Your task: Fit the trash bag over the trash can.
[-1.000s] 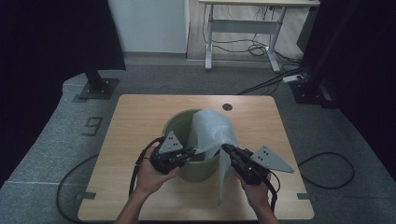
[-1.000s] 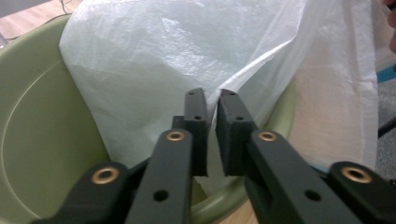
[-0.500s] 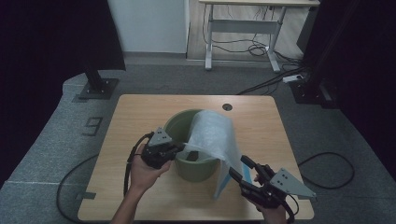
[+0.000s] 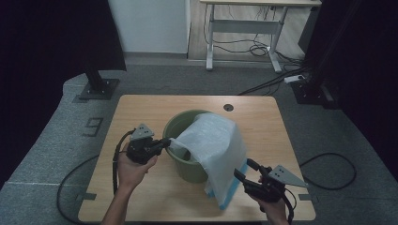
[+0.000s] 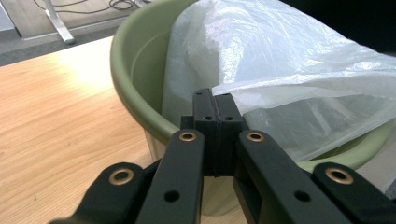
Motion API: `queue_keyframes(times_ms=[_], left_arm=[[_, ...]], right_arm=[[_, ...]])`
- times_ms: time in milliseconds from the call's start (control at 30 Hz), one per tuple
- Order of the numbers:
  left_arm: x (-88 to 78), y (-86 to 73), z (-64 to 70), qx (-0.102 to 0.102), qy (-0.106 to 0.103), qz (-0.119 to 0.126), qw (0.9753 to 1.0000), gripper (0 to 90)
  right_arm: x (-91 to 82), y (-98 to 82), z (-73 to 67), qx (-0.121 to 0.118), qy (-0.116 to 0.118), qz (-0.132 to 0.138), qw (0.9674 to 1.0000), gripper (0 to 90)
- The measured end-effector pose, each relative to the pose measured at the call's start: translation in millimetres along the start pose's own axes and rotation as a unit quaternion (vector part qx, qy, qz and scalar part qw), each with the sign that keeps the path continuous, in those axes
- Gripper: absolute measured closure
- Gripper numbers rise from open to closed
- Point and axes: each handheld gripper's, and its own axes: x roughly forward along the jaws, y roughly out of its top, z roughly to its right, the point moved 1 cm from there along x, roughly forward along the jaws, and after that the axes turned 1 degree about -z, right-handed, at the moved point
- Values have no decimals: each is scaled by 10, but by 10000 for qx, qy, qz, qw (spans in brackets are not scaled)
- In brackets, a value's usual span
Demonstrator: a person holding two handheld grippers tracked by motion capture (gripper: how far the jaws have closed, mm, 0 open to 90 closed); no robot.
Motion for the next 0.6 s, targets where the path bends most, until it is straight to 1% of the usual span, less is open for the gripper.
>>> queue_keyframes(times_ms=[67, 167, 267, 333, 400, 433, 567, 600], left_arm=[[1, 0, 12, 28, -8, -12, 10000, 898], [2, 0, 30, 39, -19, 0, 10000, 898], [-9, 2, 31, 36, -30, 21, 10000, 898], [-17, 2, 25, 35, -39, 21, 10000, 898], [-23, 2, 14, 20, -40, 25, 10000, 898], [-28, 1, 9, 17, -37, 17, 10000, 898], [-42, -4, -4, 2, -42, 34, 10000, 898], [-42, -5, -6, 2, -48, 31, 10000, 898]], right_arm=[[27, -39, -103, -11, 128, -57, 9999, 274], [87, -92, -279, -102, 260, -154, 9995, 250], [160, -151, -406, -160, 355, -247, 9989, 231], [216, -215, -487, -224, 376, -325, 9985, 221], [265, -278, -534, -313, 334, -392, 9982, 216], [288, -310, -542, -321, 305, -410, 9982, 213], [348, -416, -522, -236, 217, -525, 9981, 212], [365, -444, -512, -226, 160, -570, 9980, 217]])
